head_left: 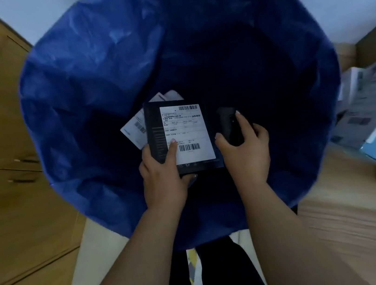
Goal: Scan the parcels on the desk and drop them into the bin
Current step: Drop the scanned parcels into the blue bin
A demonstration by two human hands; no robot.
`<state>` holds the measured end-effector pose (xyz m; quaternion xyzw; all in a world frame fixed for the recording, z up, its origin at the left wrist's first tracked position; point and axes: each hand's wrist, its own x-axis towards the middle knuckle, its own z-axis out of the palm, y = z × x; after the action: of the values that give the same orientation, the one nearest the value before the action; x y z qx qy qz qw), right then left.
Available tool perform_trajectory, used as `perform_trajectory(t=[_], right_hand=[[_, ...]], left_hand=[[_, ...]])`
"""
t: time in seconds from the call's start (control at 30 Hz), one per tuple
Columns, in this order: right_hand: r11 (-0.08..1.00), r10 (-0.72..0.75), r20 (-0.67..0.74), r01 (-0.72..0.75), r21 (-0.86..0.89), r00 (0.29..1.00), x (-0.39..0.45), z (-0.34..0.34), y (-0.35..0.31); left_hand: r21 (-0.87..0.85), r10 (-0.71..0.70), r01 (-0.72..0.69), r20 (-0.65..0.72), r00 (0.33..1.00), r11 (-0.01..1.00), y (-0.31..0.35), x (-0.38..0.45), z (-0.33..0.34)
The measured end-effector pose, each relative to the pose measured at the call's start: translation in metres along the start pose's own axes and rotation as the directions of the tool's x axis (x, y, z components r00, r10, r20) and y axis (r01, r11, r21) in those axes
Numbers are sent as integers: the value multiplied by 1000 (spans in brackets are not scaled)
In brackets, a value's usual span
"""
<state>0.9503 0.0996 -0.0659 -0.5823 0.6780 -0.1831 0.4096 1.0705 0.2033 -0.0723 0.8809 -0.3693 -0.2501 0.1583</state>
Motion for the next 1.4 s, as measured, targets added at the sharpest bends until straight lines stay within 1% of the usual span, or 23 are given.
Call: perform_trajectory(t=[0.13,0.3,0.47,0.57,0.6,0.67,0.77,0.87,1.0,1.1,1.27,1.4], right_hand=[[997,81,60,-81,-11,995,9,26,14],[994,108,64,-106,-23,992,20,48,18],[993,120,61,-119,-20,991,27,56,19],[990,137,55,-136,-23,989,29,57,18],[990,141,56,-140,-26,988,29,57,18],[990,142,59,-141,-26,988,28,56,16],[993,122,55,-121,-17,991,27,53,10],[995,101,43,-101,-2,994,24,46,-2],[997,73,8,-73,28,997,14,37,-24],[997,63,-31,-62,41,998,2,30,-44],[994,31,-148,-16,105,988,-29,16,-78],[987,12,-263,32,160,965,-63,-8,-102]], left_hand=[[20,-19,18,55,998,1000,-17,21,17],[30,-53,50,112,992,998,-30,40,32],[-30,-15,18,75,997,999,-36,46,45],[-132,-83,98,113,990,986,-37,51,47],[-129,-78,95,127,989,987,-36,51,47],[-40,-44,51,145,988,998,-33,52,45],[30,-74,70,173,982,997,-28,54,34],[63,-62,54,141,988,997,-26,54,20],[103,3,-10,75,997,995,-18,55,-8],[125,108,-111,32,994,986,-11,54,-32],[118,265,-263,2,964,957,2,53,-77],[103,388,-385,-9,922,917,19,44,-113]])
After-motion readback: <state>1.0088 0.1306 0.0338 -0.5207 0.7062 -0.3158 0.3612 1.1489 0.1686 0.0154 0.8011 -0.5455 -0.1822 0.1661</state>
